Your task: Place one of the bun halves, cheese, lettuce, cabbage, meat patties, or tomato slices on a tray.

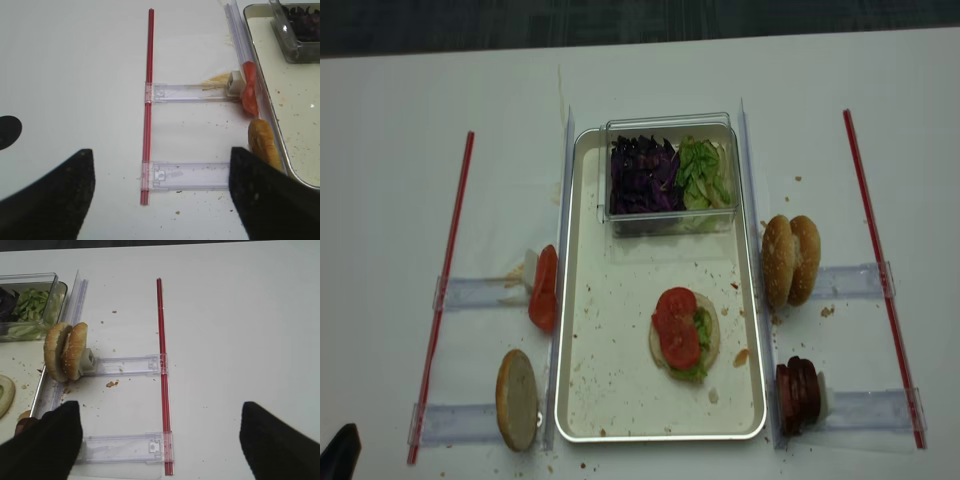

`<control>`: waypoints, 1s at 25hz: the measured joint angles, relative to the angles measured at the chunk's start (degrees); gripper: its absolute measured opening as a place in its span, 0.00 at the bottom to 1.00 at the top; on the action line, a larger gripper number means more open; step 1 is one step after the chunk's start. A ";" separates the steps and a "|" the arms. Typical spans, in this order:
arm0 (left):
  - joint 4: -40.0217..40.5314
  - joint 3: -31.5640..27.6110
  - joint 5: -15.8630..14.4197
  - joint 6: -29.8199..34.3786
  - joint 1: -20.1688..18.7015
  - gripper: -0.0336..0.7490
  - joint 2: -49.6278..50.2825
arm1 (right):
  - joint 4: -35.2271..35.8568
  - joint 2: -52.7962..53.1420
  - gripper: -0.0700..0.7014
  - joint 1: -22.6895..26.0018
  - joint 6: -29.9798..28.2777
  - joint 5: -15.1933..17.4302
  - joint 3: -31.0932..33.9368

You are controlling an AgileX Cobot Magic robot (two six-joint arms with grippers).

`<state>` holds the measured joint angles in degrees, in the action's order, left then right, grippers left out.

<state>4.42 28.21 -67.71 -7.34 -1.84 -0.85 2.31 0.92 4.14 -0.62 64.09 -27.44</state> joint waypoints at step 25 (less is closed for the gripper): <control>0.00 0.00 -0.02 0.00 0.00 0.74 0.00 | 0.00 0.00 0.95 0.00 0.00 -0.10 0.00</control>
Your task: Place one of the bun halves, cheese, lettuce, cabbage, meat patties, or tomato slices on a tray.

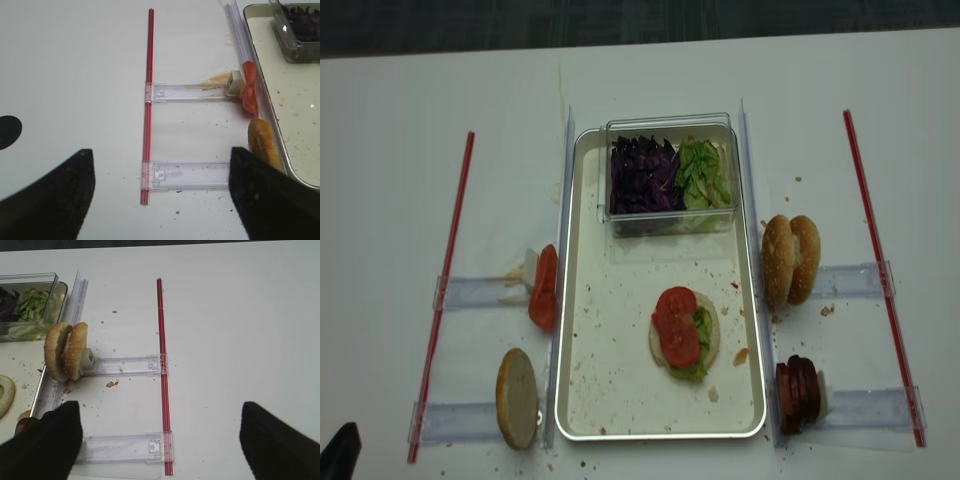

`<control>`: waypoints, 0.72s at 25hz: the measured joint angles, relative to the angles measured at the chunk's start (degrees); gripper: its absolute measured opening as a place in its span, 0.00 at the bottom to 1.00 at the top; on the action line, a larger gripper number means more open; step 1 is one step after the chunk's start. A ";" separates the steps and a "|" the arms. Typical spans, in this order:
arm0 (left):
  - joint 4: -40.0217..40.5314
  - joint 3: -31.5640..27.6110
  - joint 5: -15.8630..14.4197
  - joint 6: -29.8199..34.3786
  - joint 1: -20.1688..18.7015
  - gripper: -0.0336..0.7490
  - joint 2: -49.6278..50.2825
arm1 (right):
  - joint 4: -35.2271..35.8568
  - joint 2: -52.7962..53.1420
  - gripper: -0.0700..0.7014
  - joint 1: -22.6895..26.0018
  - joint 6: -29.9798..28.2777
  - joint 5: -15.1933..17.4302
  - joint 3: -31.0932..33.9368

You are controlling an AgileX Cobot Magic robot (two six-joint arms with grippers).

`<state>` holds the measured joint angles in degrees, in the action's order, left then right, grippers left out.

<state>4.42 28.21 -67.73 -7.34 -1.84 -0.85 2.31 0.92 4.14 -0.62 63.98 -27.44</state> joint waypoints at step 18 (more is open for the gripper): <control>0.00 0.00 0.00 0.00 0.00 0.74 -0.12 | 0.00 0.00 0.95 0.00 -0.10 0.00 0.00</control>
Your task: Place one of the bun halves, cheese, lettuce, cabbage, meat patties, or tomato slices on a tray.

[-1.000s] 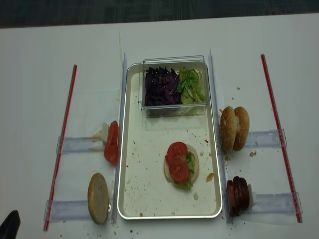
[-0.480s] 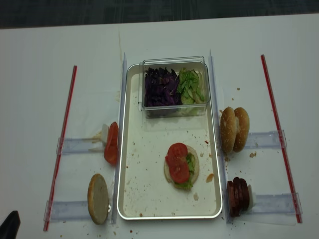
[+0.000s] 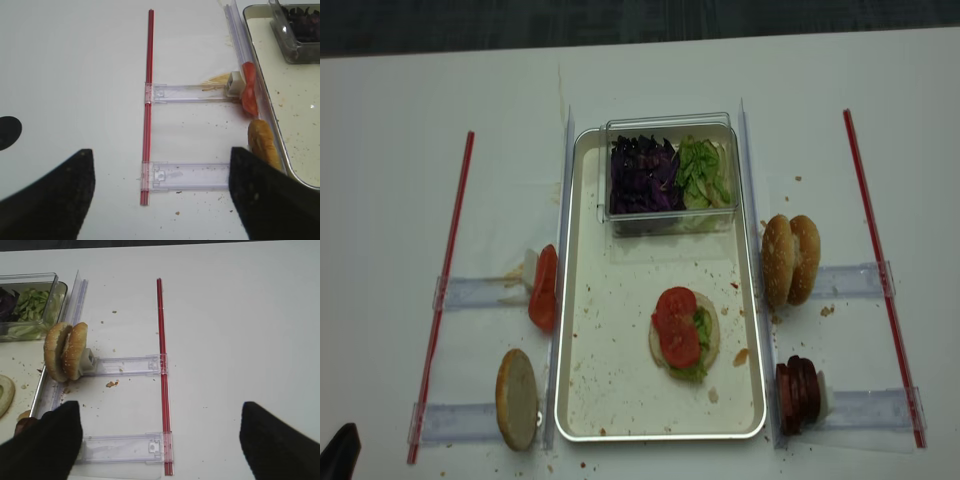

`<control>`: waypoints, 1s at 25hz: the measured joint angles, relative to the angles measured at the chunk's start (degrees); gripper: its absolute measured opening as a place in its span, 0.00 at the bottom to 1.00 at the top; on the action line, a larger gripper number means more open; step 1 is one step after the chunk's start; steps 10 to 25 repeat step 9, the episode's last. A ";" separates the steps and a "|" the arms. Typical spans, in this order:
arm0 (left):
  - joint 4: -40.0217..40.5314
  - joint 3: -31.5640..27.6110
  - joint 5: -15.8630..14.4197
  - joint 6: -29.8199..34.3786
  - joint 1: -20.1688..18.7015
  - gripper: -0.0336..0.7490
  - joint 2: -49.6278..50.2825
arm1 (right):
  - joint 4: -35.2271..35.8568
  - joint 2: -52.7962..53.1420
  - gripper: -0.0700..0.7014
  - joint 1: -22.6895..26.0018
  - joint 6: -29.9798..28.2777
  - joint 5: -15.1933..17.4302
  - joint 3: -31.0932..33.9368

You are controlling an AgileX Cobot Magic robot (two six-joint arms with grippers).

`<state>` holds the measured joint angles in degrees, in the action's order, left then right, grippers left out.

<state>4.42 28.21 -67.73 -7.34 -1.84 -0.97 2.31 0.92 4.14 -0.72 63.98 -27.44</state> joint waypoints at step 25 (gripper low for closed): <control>0.00 0.00 0.00 0.00 0.00 0.74 0.00 | 0.00 0.00 0.95 0.00 0.00 0.00 0.00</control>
